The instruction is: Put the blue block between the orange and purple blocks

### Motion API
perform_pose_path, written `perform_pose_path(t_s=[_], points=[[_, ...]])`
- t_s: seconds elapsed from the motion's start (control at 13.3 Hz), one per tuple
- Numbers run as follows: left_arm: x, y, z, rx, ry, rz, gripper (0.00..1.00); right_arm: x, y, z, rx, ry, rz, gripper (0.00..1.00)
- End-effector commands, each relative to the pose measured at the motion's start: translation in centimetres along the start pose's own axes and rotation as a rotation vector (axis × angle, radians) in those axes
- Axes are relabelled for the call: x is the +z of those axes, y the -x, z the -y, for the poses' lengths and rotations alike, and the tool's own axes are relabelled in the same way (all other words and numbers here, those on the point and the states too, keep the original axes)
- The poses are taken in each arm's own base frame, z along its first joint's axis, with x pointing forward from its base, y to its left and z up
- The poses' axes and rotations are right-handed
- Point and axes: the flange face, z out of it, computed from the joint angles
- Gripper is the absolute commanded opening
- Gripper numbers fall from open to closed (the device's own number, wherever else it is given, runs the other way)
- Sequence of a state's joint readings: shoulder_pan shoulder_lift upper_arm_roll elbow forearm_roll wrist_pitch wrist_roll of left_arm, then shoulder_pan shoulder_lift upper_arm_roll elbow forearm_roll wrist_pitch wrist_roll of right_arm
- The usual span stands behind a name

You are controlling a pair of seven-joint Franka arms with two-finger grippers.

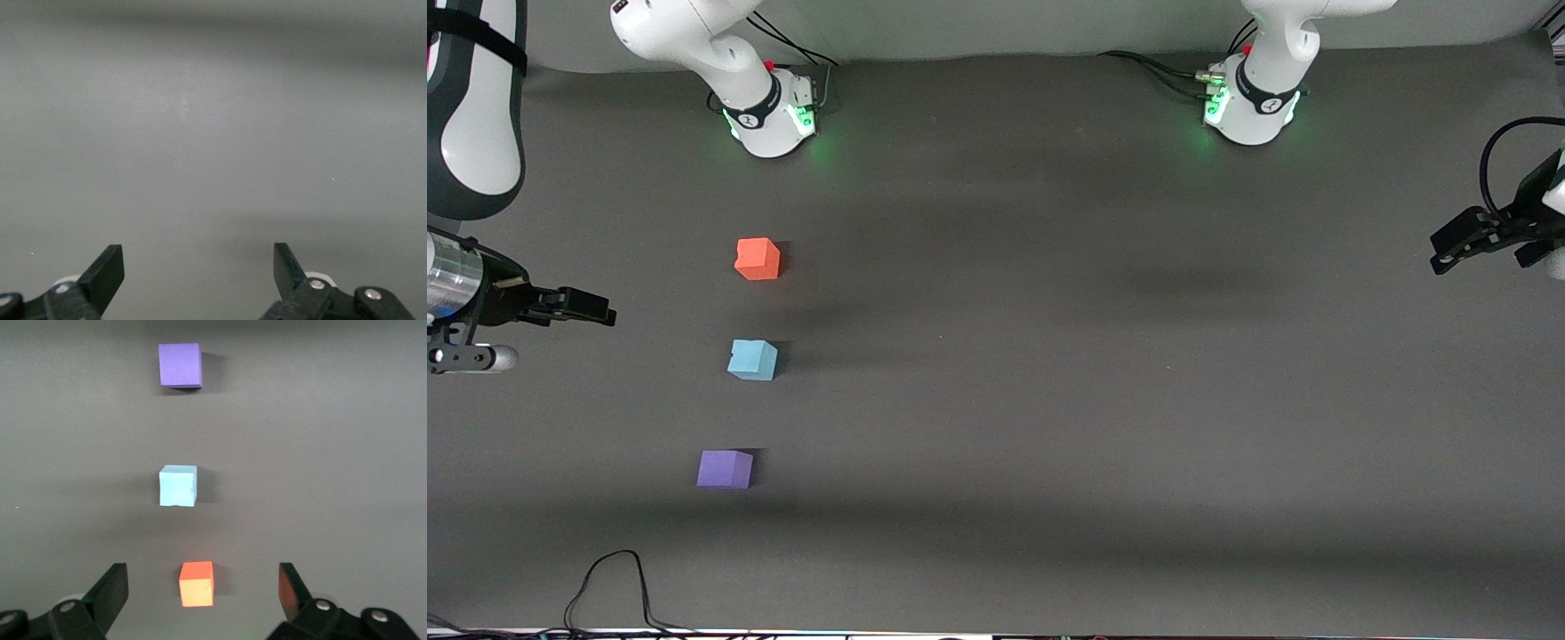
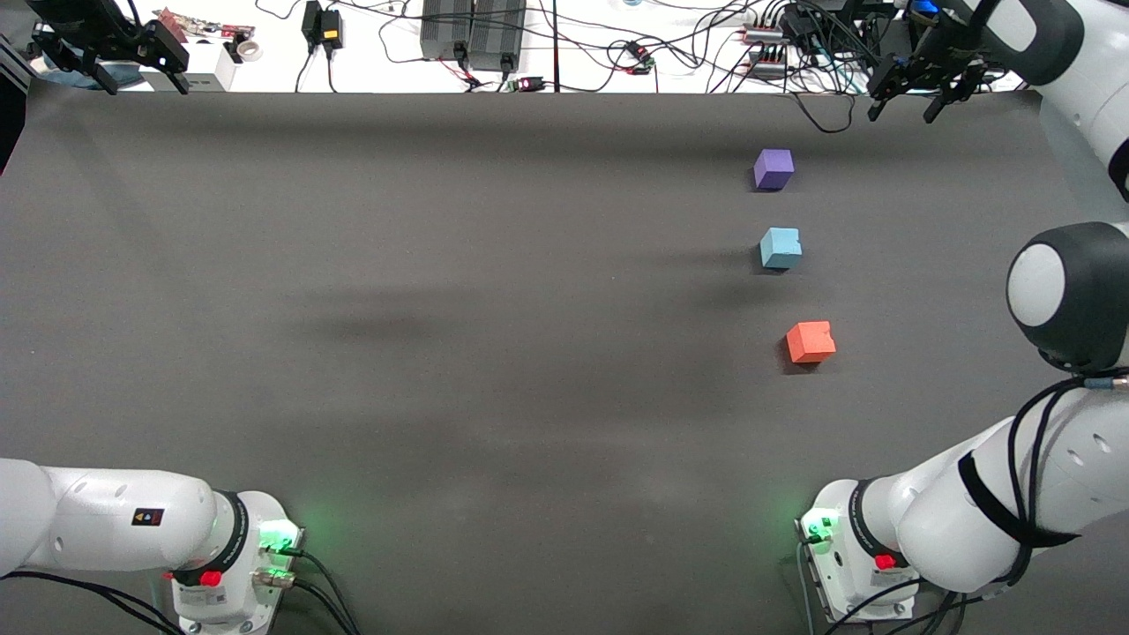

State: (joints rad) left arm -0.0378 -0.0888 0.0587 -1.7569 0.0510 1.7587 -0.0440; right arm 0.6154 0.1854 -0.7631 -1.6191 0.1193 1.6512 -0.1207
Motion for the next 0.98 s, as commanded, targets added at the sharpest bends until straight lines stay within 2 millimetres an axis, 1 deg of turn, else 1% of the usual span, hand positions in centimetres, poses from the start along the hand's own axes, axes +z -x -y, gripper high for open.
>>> perform_pose_path(t_s=[0.0, 0.08, 0.15, 0.23, 0.53, 0.68, 0.75, 0.9], points=[[-1.3, -0.2, 0.4, -0.018, 0.004, -0.021, 1.00, -4.5, 2.9, -2.3, -0.005, -0.008, -0.056, 1.00], [-1.6, -0.2, 0.4, -0.019, 0.004, -0.024, 1.00, -5.0, 3.3, -3.1, 0.005, -0.011, -0.064, 1.00], [-2.1, -0.2, 0.5, -0.019, 0.005, -0.034, 1.00, -5.4, 3.6, -3.4, 0.009, -0.017, -0.071, 1.00], [-2.4, -0.2, 0.6, -0.017, 0.004, -0.028, 1.00, -5.5, 3.6, -3.3, 0.006, -0.019, -0.074, 1.00], [-2.3, -0.2, 0.6, -0.016, 0.004, -0.025, 1.00, -5.3, 3.5, -2.6, -0.006, -0.014, -0.069, 1.00], [-2.3, -0.3, 0.5, -0.015, 0.004, -0.027, 1.00, -5.2, 3.4, -1.5, -0.024, -0.012, -0.066, 1.00], [-2.1, -0.3, 0.5, -0.015, 0.004, -0.022, 1.00, -5.2, 3.3, -1.5, -0.024, -0.011, -0.066, 1.00], [-2.0, -0.4, 0.4, -0.015, 0.004, -0.025, 1.00, -5.0, 3.2, -0.8, -0.035, -0.008, -0.061, 1.00]])
